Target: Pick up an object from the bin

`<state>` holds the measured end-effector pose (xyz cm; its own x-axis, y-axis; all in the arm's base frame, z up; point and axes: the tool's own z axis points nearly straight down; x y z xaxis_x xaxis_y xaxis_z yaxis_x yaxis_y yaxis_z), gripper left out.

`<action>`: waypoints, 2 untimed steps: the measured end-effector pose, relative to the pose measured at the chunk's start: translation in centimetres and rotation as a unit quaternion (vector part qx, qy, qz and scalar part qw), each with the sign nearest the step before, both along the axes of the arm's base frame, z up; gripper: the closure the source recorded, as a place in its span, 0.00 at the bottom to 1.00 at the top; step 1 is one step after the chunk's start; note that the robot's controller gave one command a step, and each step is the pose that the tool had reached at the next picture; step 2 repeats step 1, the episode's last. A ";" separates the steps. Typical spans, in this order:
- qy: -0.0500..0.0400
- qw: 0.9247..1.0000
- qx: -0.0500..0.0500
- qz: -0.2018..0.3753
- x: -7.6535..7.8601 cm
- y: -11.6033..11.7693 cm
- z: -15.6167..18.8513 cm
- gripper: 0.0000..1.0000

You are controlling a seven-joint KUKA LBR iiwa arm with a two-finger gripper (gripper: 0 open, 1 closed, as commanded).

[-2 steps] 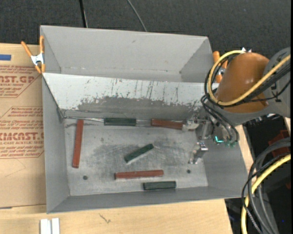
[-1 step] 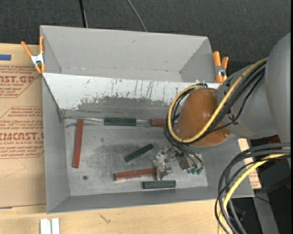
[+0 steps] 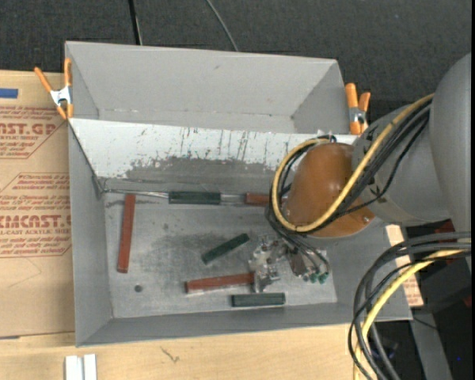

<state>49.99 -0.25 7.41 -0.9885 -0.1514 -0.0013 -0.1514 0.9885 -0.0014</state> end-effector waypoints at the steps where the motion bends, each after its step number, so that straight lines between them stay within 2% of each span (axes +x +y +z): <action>1: -0.002 1.000 0.001 0.027 0.7 2.0 16.2 1.00; 2: -0.002 1.000 0.001 0.027 0.7 2.0 16.2 1.00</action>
Offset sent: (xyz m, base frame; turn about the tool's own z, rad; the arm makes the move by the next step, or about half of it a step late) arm 0.0000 0.0000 0.0000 0.0000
